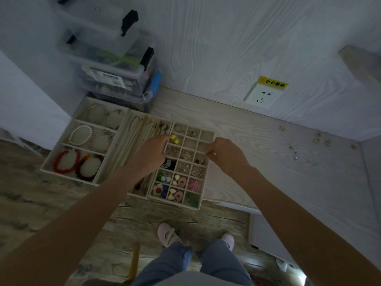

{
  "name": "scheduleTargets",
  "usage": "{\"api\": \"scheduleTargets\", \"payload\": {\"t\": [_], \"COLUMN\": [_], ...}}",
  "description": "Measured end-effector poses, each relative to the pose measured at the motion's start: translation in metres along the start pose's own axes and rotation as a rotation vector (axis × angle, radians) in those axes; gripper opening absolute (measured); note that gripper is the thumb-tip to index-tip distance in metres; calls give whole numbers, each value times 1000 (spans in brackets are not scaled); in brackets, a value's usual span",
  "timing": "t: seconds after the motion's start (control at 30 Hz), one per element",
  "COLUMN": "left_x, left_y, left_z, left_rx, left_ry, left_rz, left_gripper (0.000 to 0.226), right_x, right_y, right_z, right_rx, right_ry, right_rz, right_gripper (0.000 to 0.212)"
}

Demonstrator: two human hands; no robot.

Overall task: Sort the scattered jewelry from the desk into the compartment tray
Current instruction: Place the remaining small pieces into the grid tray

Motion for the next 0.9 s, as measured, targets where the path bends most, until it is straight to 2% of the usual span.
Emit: {"api": "scheduleTargets", "payload": {"t": [0.17,0.43,0.63,0.9], "left_x": [1,1,1,-1], "left_y": [2,2,1,2], "left_z": [0,-1,0,-1], "left_rx": [-18,-20,-14,-22], "left_ry": [-8,-11,-3,-4], "left_rz": [1,6,4,0], "left_gripper": [64,64,63,64], "right_x": [2,-1,-4,-8], "right_y": [-4,-13,-10,-10], "right_z": [-16,-16,-13,-8], "right_rx": [115,184,203,192], "right_ry": [20,29,-1,25], "right_rz": [-94,-8,-26,-141], "right_gripper": [15,24,18,14]}}
Point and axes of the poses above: each hand's wrist, its own x-axis away from the middle knuckle, its own z-axis out of the back of the hand, y = z × x, the point moved 8 cm from there along -x, towards the middle knuckle
